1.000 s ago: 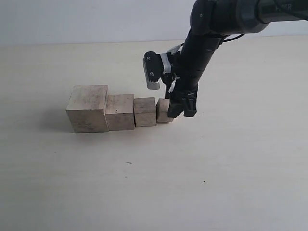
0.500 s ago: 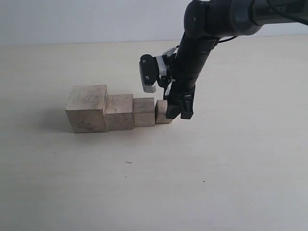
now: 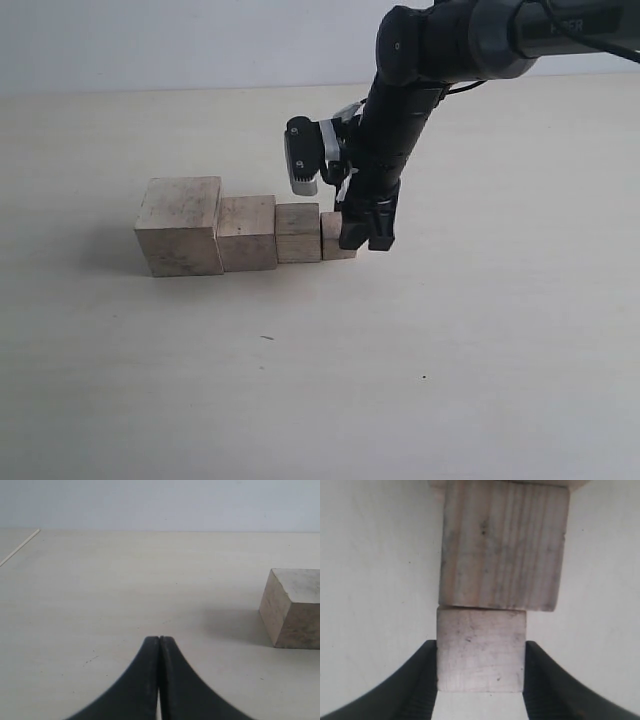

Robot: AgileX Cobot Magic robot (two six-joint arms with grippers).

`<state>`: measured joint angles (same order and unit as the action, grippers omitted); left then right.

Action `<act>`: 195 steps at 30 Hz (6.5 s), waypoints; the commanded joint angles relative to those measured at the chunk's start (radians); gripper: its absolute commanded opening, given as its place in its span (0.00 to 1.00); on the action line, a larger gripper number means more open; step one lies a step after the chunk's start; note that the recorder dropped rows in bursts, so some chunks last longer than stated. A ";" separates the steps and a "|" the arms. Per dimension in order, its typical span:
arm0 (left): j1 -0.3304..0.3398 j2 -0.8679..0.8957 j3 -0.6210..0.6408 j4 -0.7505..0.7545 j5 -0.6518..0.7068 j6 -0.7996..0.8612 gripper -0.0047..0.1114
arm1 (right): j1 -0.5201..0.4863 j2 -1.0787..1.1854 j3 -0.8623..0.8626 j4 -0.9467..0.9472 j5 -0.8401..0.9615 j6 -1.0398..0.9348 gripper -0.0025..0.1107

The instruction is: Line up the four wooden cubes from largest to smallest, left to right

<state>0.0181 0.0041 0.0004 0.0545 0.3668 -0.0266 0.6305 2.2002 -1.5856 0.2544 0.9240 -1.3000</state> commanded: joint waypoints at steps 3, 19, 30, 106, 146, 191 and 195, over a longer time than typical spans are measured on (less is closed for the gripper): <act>-0.007 -0.004 0.000 -0.008 -0.007 -0.008 0.04 | 0.003 0.013 -0.004 0.007 -0.018 0.011 0.25; -0.007 -0.004 0.000 -0.008 -0.007 -0.008 0.04 | 0.003 0.000 -0.004 -0.029 -0.090 0.171 0.69; -0.007 -0.004 0.000 -0.008 -0.007 -0.008 0.04 | 0.003 -0.093 -0.004 -0.135 -0.058 0.414 0.69; -0.007 -0.004 0.000 -0.008 -0.007 -0.008 0.04 | 0.001 -0.052 -0.004 -0.269 0.005 1.327 0.02; -0.007 -0.004 0.000 -0.008 -0.007 -0.008 0.04 | 0.001 -0.049 -0.004 -0.208 -0.022 1.336 0.02; -0.007 -0.004 0.000 -0.008 -0.007 -0.008 0.04 | 0.003 -0.874 0.472 0.133 -0.329 1.195 0.02; -0.007 -0.004 0.000 -0.008 -0.007 -0.008 0.04 | 0.003 -0.874 0.472 0.131 -0.329 1.195 0.02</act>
<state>0.0181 0.0041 0.0004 0.0545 0.3668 -0.0266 0.6305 1.3348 -1.1212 0.3855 0.6001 -0.0935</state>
